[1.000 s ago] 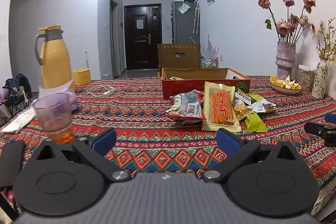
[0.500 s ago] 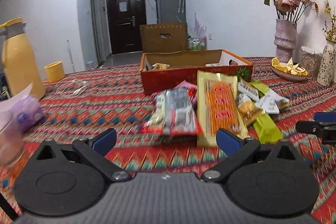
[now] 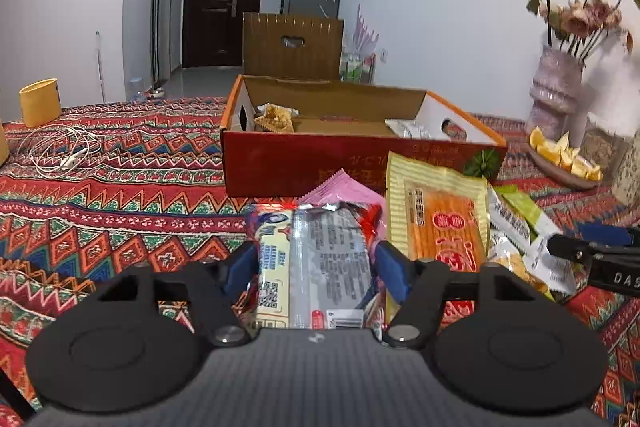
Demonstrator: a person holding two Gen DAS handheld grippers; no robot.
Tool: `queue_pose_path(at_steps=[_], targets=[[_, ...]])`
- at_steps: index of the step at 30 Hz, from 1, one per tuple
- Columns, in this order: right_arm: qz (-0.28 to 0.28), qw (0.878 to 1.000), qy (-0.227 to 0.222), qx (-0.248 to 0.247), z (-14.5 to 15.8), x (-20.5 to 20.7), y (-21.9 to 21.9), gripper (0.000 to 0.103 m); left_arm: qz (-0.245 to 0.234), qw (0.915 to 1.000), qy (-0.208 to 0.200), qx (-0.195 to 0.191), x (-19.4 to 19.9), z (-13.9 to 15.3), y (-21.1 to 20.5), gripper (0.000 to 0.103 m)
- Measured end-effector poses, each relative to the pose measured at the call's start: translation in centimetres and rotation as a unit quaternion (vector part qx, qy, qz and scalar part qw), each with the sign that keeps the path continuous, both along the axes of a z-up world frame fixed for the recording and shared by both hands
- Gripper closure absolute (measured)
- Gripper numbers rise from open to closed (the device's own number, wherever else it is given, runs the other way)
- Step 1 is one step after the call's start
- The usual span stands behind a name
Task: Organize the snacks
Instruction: 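Grasp a silver snack bar packet with the left tool while the right tool grasps a white packet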
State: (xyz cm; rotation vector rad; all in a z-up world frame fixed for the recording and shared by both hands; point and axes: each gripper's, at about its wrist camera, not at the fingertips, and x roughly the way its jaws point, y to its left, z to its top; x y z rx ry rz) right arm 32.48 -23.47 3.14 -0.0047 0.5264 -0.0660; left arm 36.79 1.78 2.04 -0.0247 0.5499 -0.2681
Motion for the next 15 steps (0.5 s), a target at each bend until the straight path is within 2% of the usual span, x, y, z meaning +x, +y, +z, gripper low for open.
queue_pose_path(at_steps=[2, 3, 5, 7, 8, 9, 10, 11, 13, 15], targets=[[-0.011, 1.000, 0.008, -0.010, 0.2, -0.5, -0.3, 0.039, -0.007, 0.9999, -0.008, -0.004, -0.2, -0.2, 0.2, 0.040], [-0.012, 1.000, 0.010, 0.000, 0.4, -1.1, -0.5, 0.037, -0.008, 0.9999, -0.012, -0.008, -0.3, -0.4, 0.3, 0.039], [0.001, 0.998, 0.026, 0.053, 0.5, -2.0, -1.3, 0.036, -0.010, 0.9997, -0.014, -0.016, -0.3, -0.5, 0.4, 0.039], [0.011, 0.993, 0.040, 0.110, -0.3, -1.8, -2.0, 0.037, -0.014, 0.9997, -0.015, -0.010, -0.3, -0.4, 0.1, 0.044], [0.007, 0.991, 0.042, 0.124, -0.8, -1.4, -2.1, 0.038, -0.023, 0.9996, -0.018, -0.006, -0.5, -0.4, -0.1, 0.046], [-0.001, 0.991, 0.036, 0.126, -1.2, -0.7, -2.1, 0.044, -0.031, 0.9993, -0.021, -0.004, -0.6, -0.3, -0.2, 0.053], [-0.006, 0.993, 0.024, 0.113, -1.6, -0.1, -1.9, 0.052, -0.034, 0.9992, -0.023, -0.004, -0.7, -0.2, -0.3, 0.057], [-0.013, 0.996, 0.020, 0.087, -1.8, 0.5, -1.6, 0.070, -0.033, 0.9992, -0.020, -0.005, -0.7, -0.2, -0.2, 0.058], [-0.010, 0.999, 0.015, 0.041, -2.0, 1.1, -0.8, 0.069, -0.023, 0.9996, -0.010, -0.010, -0.7, 0.1, 0.1, 0.059], [0.003, 1.000, 0.015, 0.020, -1.7, 0.6, -0.6, 0.072, -0.017, 0.9997, -0.006, -0.017, -1.2, 0.5, 0.7, 0.060]])
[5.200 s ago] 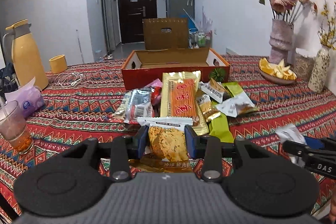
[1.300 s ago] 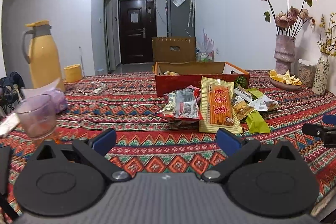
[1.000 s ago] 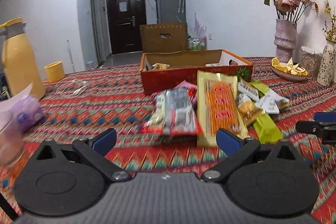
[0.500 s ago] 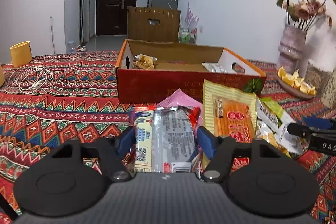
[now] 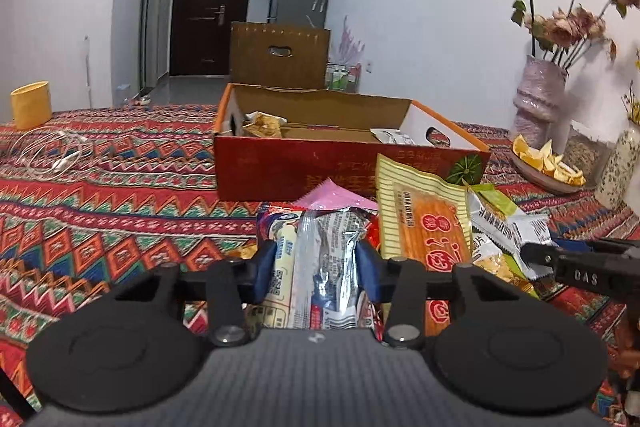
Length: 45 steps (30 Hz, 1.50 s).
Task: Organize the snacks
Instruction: 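Grasp a silver snack bar packet with the left tool while the right tool grasps a white packet, then lower both packets into the cardboard box and open both tools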
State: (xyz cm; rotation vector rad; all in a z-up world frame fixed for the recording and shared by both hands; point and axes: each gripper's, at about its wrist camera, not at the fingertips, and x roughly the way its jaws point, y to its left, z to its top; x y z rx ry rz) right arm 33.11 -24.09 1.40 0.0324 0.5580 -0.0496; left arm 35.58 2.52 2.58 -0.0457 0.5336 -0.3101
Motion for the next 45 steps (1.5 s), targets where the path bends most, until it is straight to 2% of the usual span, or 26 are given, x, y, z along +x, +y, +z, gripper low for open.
queue_pose_path(at_steps=[2, 3, 5, 7, 10, 11, 12, 14, 16, 17, 19, 20, 21, 23, 25, 28, 33, 38, 42, 45], targets=[[0.016, 1.000, 0.006, -0.002, 0.4, -1.3, -0.4, 0.075, 0.007, 1.0000, 0.002, -0.002, -0.9, 0.5, 0.5, 0.060], [0.030, 0.999, 0.010, 0.001, 0.7, -2.2, -0.7, 0.083, 0.010, 0.9999, 0.003, 0.001, -1.6, 0.7, 0.7, 0.060], [0.065, 0.998, 0.024, -0.005, 1.1, -4.0, -1.2, 0.087, 0.013, 0.9999, 0.002, 0.000, -3.6, 1.4, 1.3, 0.060], [0.086, 0.995, 0.045, -0.021, 1.2, -6.0, -1.5, 0.087, 0.015, 0.9998, 0.004, -0.010, -5.8, 1.7, 2.0, 0.060], [0.073, 0.995, 0.068, -0.021, 0.8, -7.7, -2.3, 0.085, 0.026, 0.9991, 0.031, -0.011, -8.3, 1.5, 2.3, 0.060], [0.058, 0.996, 0.065, -0.009, 0.8, -8.0, -2.8, 0.076, 0.028, 0.9987, 0.041, -0.008, -8.9, 1.2, 2.3, 0.060], [0.047, 0.997, 0.057, 0.004, 0.9, -8.0, -3.2, 0.057, 0.029, 0.9984, 0.048, -0.006, -9.4, 1.0, 2.2, 0.059], [0.035, 0.998, 0.032, 0.028, 1.0, -7.7, -3.5, 0.036, 0.027, 0.9977, 0.061, -0.002, -10.2, 0.0, 1.8, 0.057], [0.038, 0.998, 0.014, 0.039, 0.9, -7.0, -2.7, 0.037, 0.035, 0.9970, 0.065, 0.023, -10.5, -1.0, 0.9, 0.051], [0.045, 0.998, 0.013, 0.034, 0.8, -6.3, -2.2, 0.038, 0.038, 0.9972, 0.052, 0.038, -10.7, -1.3, 0.2, 0.048], [0.056, 0.998, 0.020, 0.008, 0.3, -4.9, -1.1, 0.039, 0.038, 0.9956, 0.047, 0.072, -10.9, -1.7, -0.8, 0.026], [0.057, 0.998, 0.028, -0.007, -0.1, -4.1, -0.6, 0.044, 0.036, 0.9953, 0.046, 0.077, -10.9, -2.0, -1.0, 0.025], [0.054, 0.998, 0.036, -0.021, -0.4, -3.5, -0.2, 0.053, 0.036, 0.9949, 0.051, 0.079, -10.8, -2.2, -1.1, 0.026], [0.053, 0.997, 0.045, -0.030, -0.8, -3.0, 0.0, 0.059, 0.050, 0.9929, 0.065, 0.087, -10.5, -2.6, -1.2, 0.046], [0.056, 0.997, 0.045, -0.031, -0.4, -3.7, -0.1, 0.067, 0.050, 0.9931, 0.064, 0.084, -11.0, -2.2, -1.0, 0.049], [0.060, 0.997, 0.045, -0.036, -0.1, -5.8, -0.6, 0.067, 0.041, 0.9951, 0.055, 0.071, -12.3, -1.1, -0.8, 0.049], [0.051, 0.997, 0.048, -0.010, 0.0, -8.2, -2.3, 0.067, 0.037, 0.9961, 0.040, 0.070, -13.1, 0.2, -0.9, 0.049], [0.053, 0.998, 0.033, -0.010, 0.6, -8.7, -2.3, 0.067, 0.041, 0.9968, 0.030, 0.062, -12.7, 1.1, -0.9, 0.049], [0.069, 0.997, 0.012, 0.033, 2.0, -8.2, -2.5, 0.067, 0.049, 0.9981, 0.027, 0.028, -11.5, 1.9, -0.1, 0.049], [0.094, 0.995, -0.015, 0.040, 3.9, -7.2, -1.9, 0.067, 0.055, 0.9982, 0.015, 0.019, -9.4, 3.4, 0.1, 0.048]])
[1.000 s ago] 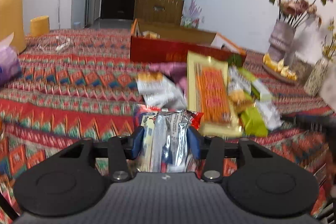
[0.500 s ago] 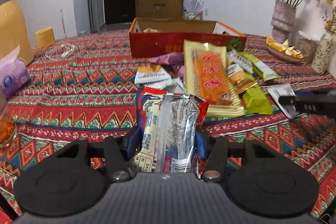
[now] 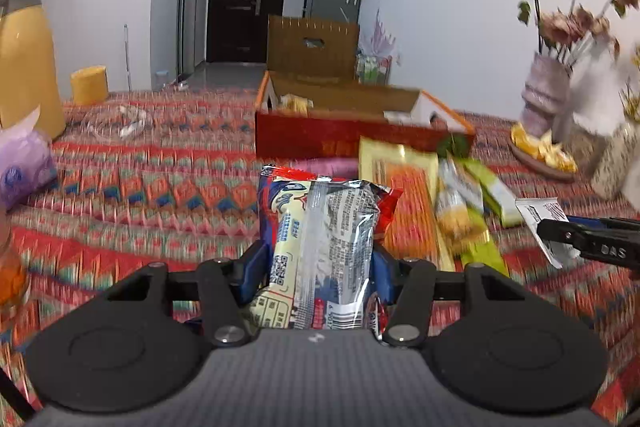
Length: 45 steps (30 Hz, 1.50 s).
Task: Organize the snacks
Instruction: 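Lower both packets into the cardboard box and open both tools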
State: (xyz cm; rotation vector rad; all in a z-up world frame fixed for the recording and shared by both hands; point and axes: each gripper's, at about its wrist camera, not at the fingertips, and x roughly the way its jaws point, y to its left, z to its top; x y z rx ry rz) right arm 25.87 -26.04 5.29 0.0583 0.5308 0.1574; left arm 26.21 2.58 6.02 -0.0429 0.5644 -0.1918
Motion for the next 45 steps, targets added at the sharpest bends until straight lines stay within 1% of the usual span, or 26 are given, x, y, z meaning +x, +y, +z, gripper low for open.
queue_pose_path(at_steps=[3, 7, 9, 11, 12, 14, 16, 19, 21, 23, 24, 25, 26, 27, 28, 29, 33, 34, 37, 39, 41, 43, 45], targets=[[0.035, 0.999, -0.034, -0.001, 2.8, 2.0, 0.4, 0.067, 0.004, 0.9998, -0.021, -0.003, 3.2, 2.4, 0.1, 0.048], [0.064, 0.995, -0.072, -0.032, 6.5, 6.4, 1.0, 0.067, 0.008, 0.9992, -0.038, -0.001, 9.9, 5.8, 0.0, 0.049], [0.074, 0.993, -0.081, -0.033, 8.0, 9.5, 1.3, 0.067, 0.005, 0.9985, -0.053, 0.009, 13.4, 6.9, -0.6, 0.048], [0.068, 0.994, -0.081, -0.029, 8.7, 13.3, 1.4, 0.067, 0.004, 0.9979, -0.063, 0.013, 16.6, 7.2, -1.4, 0.048], [0.067, 0.995, -0.075, -0.026, 8.9, 15.2, 1.4, 0.067, 0.004, 0.9976, -0.067, 0.014, 18.4, 7.2, -1.8, 0.048], [0.064, 0.997, -0.053, -0.007, 8.8, 20.1, 1.4, 0.067, 0.001, 0.9981, -0.059, 0.015, 22.1, 6.4, -2.7, 0.048], [0.060, 0.998, -0.017, -0.004, 8.1, 25.2, 1.8, 0.067, 0.008, 0.9994, -0.029, 0.018, 26.0, 4.9, -3.6, 0.048], [0.036, 0.998, 0.024, -0.038, 6.2, 31.9, 3.0, 0.067, 0.017, 0.9993, 0.005, 0.034, 30.2, 2.2, -4.7, 0.048], [0.030, 0.997, 0.058, -0.045, 4.7, 35.8, 3.5, 0.067, 0.019, 0.9978, 0.037, 0.051, 32.1, 0.3, -5.1, 0.048], [0.018, 0.994, 0.091, -0.050, 3.0, 39.0, 3.8, 0.066, 0.020, 0.9970, 0.055, 0.050, 33.2, -1.0, -5.2, 0.047], [0.012, 0.993, 0.104, -0.049, 2.1, 40.3, 3.8, 0.066, 0.022, 0.9972, 0.056, 0.043, 33.3, -1.4, -5.0, 0.037], [0.009, 0.992, 0.112, -0.048, 1.3, 41.1, 3.7, 0.062, 0.027, 0.9975, 0.054, 0.035, 33.3, -1.7, -4.8, 0.027], [0.002, 0.992, 0.117, -0.050, 0.8, 41.9, 3.9, 0.048, 0.031, 0.9977, 0.052, 0.031, 33.1, -1.9, -4.6, 0.026], [-0.014, 0.991, 0.118, -0.059, 0.4, 42.3, 4.0, 0.034, 0.025, 0.9981, 0.047, 0.032, 32.9, -2.0, -4.6, 0.024], [-0.029, 0.991, 0.115, -0.068, 0.2, 42.3, 4.1, 0.028, 0.015, 0.9984, 0.041, 0.035, 32.7, -1.9, -4.6, 0.020], [-0.031, 0.991, 0.110, -0.068, 0.0, 41.8, 4.2, 0.022, 0.010, 0.9986, 0.037, 0.036, 32.4, -1.9, -4.5, 0.019], [-0.029, 0.994, 0.093, -0.044, 0.9, 40.6, 3.7, 0.022, 0.009, 0.9990, 0.034, 0.026, 32.2, -1.3, -3.9, 0.019], [-0.030, 0.995, 0.088, -0.041, 1.3, 40.2, 3.6, 0.022, 0.011, 0.9991, 0.033, 0.025, 32.4, -0.8, -3.7, 0.019], [-0.025, 0.996, 0.070, -0.043, 2.9, 38.6, 3.0, 0.022, 0.015, 0.9993, 0.018, 0.029, 31.6, 0.5, -3.5, 0.019], [-0.022, 0.997, 0.063, -0.046, 4.4, 37.7, 2.7, 0.022, 0.016, 0.9994, 0.010, 0.028, 30.8, 1.8, -3.1, 0.019], [-0.015, 0.997, 0.057, -0.047, 5.9, 36.6, 2.3, 0.022, 0.020, 0.9994, -0.002, 0.029, 29.5, 3.5, -2.5, 0.014], [-0.007, 0.998, 0.044, -0.049, 7.6, 34.5, 1.7, 0.022, 0.026, 0.9987, -0.025, 0.035, 27.8, 5.5, -2.2, 0.009], [-0.001, 0.998, 0.028, -0.051, 9.6, 31.8, 0.9, 0.019, 0.024, 0.9979, -0.045, 0.041, 25.8, 7.5, -1.9, 0.006]])
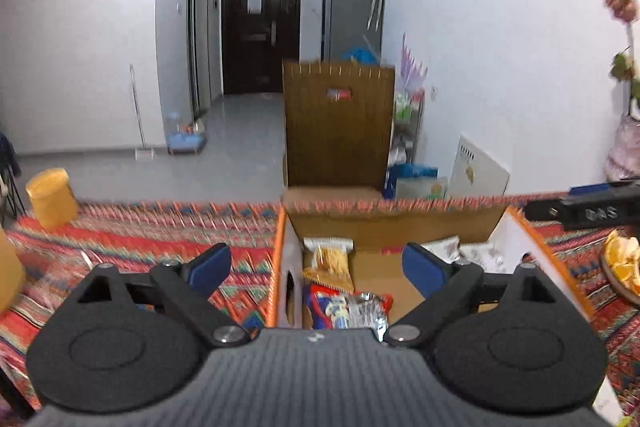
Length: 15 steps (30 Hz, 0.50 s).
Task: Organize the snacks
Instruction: 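Lower both packets into the cardboard box and open both tools, then withdraw both tools from the box back toward the snack pile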
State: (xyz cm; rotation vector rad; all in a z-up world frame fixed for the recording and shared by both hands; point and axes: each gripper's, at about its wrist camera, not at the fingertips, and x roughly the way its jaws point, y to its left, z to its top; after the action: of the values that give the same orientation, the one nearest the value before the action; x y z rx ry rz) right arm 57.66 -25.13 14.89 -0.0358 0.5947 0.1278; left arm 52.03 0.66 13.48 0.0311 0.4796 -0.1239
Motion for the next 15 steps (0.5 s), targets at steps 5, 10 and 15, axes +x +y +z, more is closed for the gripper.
queue_pose_path(at_steps=[5, 10, 15], targets=[[0.016, 0.998, -0.058, 0.009, 4.2, -9.2, -2.3, 0.009, -0.018, 0.9983, -0.055, 0.000, -7.6, 4.2, 0.4, 0.000], [0.029, 0.992, -0.119, 0.008, 5.0, -20.4, -4.2, 0.003, -0.050, 0.9928, -0.109, -0.003, -17.6, 5.1, 0.8, 0.000], [0.027, 0.985, -0.173, 0.009, 3.2, -30.8, -5.1, 0.000, -0.071, 0.9884, -0.134, 0.003, -26.0, 3.0, 0.8, 0.000]])
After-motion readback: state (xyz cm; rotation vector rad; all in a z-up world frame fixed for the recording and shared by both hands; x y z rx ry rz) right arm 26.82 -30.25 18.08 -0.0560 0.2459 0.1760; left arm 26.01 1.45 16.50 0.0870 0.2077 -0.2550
